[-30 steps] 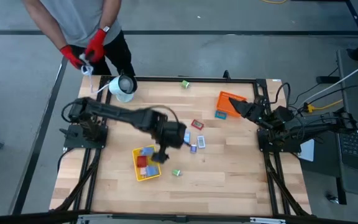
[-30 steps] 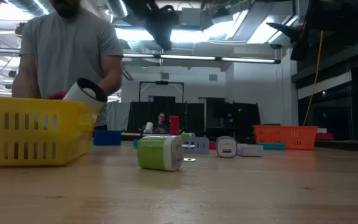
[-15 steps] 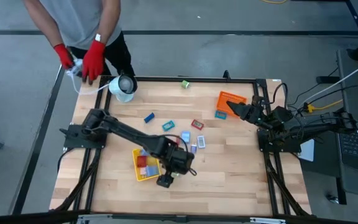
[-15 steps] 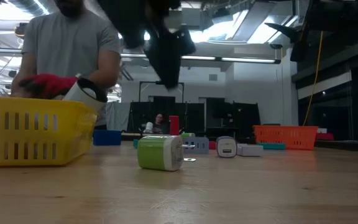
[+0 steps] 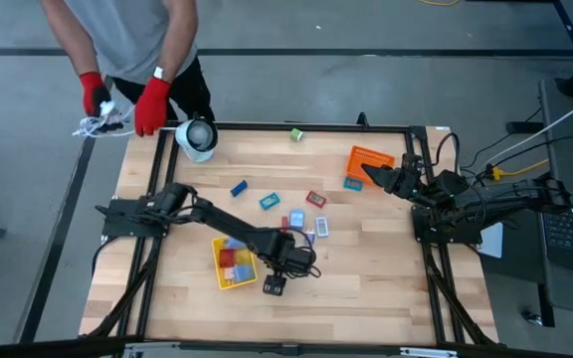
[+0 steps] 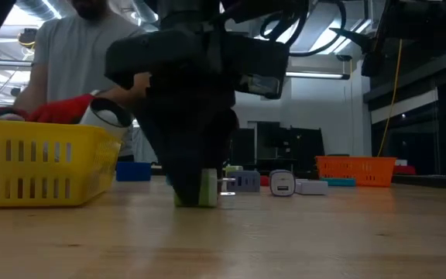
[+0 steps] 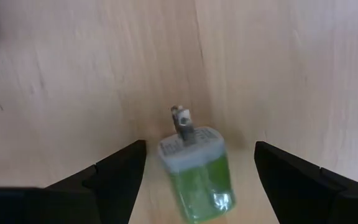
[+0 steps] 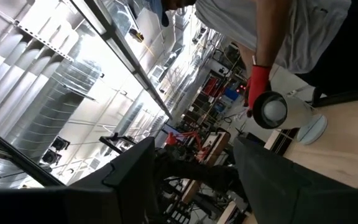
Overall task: Pick & Place Office items
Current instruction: Put the bottom green charger adapter into the yellow bin
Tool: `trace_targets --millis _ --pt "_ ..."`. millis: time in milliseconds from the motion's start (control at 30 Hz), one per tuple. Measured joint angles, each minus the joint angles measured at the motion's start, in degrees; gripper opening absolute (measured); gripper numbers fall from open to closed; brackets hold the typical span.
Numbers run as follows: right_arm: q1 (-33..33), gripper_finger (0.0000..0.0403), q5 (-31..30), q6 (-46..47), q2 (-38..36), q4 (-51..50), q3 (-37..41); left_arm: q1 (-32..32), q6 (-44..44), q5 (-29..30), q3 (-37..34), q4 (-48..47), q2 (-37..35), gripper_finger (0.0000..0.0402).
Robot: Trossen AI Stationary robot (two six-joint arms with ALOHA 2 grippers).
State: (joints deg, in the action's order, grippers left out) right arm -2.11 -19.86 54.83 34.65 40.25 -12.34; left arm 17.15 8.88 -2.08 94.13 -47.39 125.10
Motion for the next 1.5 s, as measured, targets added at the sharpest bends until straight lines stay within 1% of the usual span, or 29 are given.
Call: trace_targets --millis 133,200,300,433,467,667,767,900,1033,1167,1333,1500 --pt "0.00 0.0226 0.00 -0.80 0.00 -0.58 0.00 0.11 0.89 0.79 0.00 0.46 0.01 0.0293" --pt "0.00 0.0226 -0.01 -0.87 0.00 -1.07 0.00 0.06 2.02 0.95 0.00 0.42 0.00 0.0280" --pt "0.00 0.0226 0.00 -1.27 0.00 -1.81 0.00 -0.39 3.58 1.00 0.00 0.48 0.00 0.0234" --pt "0.00 0.0226 -0.02 -1.38 0.02 -2.27 0.00 -1.20 4.50 -0.01 0.00 0.05 0.00 0.0140" --pt "0.00 0.0226 -0.02 -1.56 0.04 -2.34 0.00 -1.32 4.55 -0.64 0.00 -0.12 -0.02 0.0126" --pt "0.00 0.0226 -0.02 -1.71 0.04 -2.32 0.00 -2.68 6.95 -4.92 0.00 -0.03 -0.19 0.0129" --pt "0.00 0.0226 -0.01 -1.72 0.04 -2.29 0.00 -4.08 7.00 -5.58 0.08 -0.13 -1.94 0.0129" --pt "0.00 0.0226 -0.02 -1.71 0.04 -2.29 0.00 -6.16 6.99 -6.09 1.39 -0.19 -5.57 0.0129" --pt "0.00 0.0226 0.01 -1.68 0.04 -2.30 0.00 -7.72 7.40 -5.97 1.60 -1.11 -11.13 0.0129" --pt "-0.02 0.0226 0.83 -1.68 0.04 -2.60 0.00 -8.20 8.09 -4.54 1.48 -5.53 -16.55 0.0129" --pt "-0.02 0.0226 1.32 -1.85 0.04 -3.12 0.00 -6.46 8.73 -1.75 -1.32 -13.20 -21.51 0.0129" --pt "-0.09 0.0226 1.51 -3.01 0.04 -4.05 0.00 -3.44 12.32 -1.51 -7.47 -13.13 -23.30 0.0129"
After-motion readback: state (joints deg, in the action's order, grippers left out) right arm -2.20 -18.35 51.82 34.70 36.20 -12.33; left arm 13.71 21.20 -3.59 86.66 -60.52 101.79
